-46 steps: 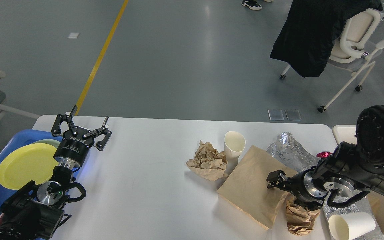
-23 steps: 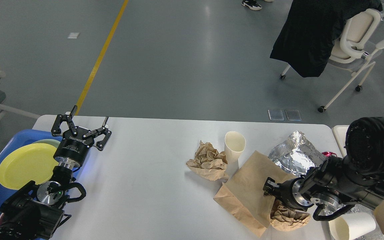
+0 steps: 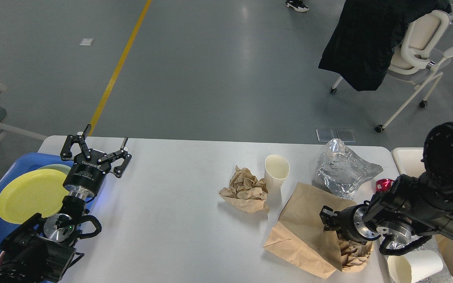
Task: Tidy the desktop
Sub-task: 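Drag the brown paper bag into the white bin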
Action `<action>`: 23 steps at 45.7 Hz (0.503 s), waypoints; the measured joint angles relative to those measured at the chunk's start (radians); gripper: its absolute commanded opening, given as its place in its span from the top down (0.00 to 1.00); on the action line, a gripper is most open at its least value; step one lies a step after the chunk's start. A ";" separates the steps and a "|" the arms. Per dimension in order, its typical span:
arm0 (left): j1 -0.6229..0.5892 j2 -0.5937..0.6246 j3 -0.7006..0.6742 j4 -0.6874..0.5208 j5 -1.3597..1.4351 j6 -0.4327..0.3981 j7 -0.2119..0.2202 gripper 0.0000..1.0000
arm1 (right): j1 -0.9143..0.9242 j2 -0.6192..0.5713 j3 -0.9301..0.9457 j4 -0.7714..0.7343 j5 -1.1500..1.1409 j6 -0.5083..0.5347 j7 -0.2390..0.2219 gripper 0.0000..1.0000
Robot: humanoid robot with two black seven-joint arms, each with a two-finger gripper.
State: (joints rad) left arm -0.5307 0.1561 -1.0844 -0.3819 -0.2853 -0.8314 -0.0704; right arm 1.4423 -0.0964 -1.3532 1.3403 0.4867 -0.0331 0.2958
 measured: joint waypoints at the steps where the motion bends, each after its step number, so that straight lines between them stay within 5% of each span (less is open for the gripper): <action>1: 0.000 0.000 0.000 0.000 0.000 0.000 0.000 0.00 | 0.011 -0.006 0.000 0.010 -0.002 0.001 0.001 1.00; 13: 0.000 0.000 0.000 0.000 0.000 0.000 0.000 0.00 | 0.151 -0.079 -0.017 0.132 -0.073 0.039 0.004 1.00; 23: 0.000 0.000 0.000 0.000 0.000 0.000 0.000 0.00 | 0.446 -0.124 -0.064 0.235 -0.127 0.263 0.005 1.00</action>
State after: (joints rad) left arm -0.5307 0.1566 -1.0845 -0.3819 -0.2854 -0.8315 -0.0704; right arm 1.8881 -0.2201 -1.4173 1.5755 0.3599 0.2298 0.3008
